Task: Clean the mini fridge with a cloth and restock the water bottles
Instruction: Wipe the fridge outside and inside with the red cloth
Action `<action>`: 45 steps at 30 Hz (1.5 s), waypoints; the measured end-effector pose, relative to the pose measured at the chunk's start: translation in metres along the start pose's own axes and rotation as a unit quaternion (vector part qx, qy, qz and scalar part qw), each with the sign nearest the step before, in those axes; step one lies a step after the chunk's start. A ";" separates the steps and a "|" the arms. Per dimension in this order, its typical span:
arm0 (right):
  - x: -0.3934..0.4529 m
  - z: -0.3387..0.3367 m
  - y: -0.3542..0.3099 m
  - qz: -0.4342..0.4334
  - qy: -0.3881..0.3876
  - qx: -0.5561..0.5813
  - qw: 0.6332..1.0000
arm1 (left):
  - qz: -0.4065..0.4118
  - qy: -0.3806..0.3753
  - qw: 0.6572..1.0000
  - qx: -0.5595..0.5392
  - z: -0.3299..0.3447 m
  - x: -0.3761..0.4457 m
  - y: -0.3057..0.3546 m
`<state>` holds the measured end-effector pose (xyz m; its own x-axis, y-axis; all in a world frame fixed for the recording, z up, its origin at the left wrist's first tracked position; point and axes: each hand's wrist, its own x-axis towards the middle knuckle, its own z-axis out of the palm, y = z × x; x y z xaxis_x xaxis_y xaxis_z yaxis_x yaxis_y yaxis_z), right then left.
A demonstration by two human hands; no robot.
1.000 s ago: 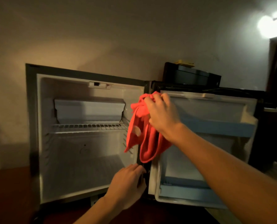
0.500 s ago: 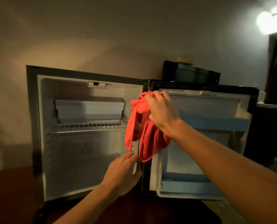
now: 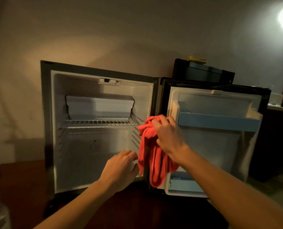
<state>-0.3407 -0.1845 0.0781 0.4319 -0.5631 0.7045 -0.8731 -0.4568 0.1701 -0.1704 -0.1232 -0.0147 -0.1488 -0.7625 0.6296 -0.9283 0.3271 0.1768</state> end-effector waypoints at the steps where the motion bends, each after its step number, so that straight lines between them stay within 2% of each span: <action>1: 0.008 -0.009 0.002 0.004 0.019 -0.003 1.000 | 0.001 0.004 1.000 -0.002 0.000 0.001 0.001; 4: 0.044 -0.035 0.013 0.006 0.084 -0.029 0.996 | 0.008 0.008 1.000 -0.002 -0.003 0.008 0.004; 9: 0.074 -0.050 0.023 0.000 0.115 -0.054 0.992 | 0.010 0.005 1.000 0.004 -0.009 0.017 0.000; 11: 0.062 -0.037 0.017 -0.019 0.109 -0.065 0.992 | -0.004 0.003 1.000 0.001 -0.009 0.017 -0.004; 15: 0.035 -0.017 0.006 -0.062 0.049 -0.048 0.996 | -0.011 -0.024 1.000 0.008 -0.004 0.016 -0.008; 22: 0.083 -0.061 0.028 0.003 0.152 -0.007 0.988 | 0.016 -0.004 1.000 -0.005 -0.011 0.032 0.011; 27: 0.085 -0.073 0.054 0.008 0.160 -0.041 0.986 | 0.029 0.015 0.999 0.009 -0.017 0.046 0.030; 33: 0.078 -0.076 0.106 0.119 0.175 -0.004 0.977 | 0.069 0.037 0.996 0.031 -0.024 0.057 0.053; 36: 0.072 -0.077 0.134 0.157 0.159 -0.005 0.975 | 0.093 0.058 0.994 0.022 -0.029 0.065 0.069; 40: 0.073 -0.077 0.140 0.126 0.146 0.008 0.981 | 0.131 0.085 0.988 0.013 -0.029 0.086 0.099; 45: 0.080 -0.082 0.126 0.028 0.144 0.057 0.988 | 0.205 0.121 0.971 0.039 -0.017 0.114 0.137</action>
<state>-0.4352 -0.2310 0.2119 0.2877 -0.3783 0.8799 -0.8555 -0.5146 0.0585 -0.3091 -0.1554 0.0944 -0.4346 -0.4209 0.7962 -0.8325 0.5251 -0.1768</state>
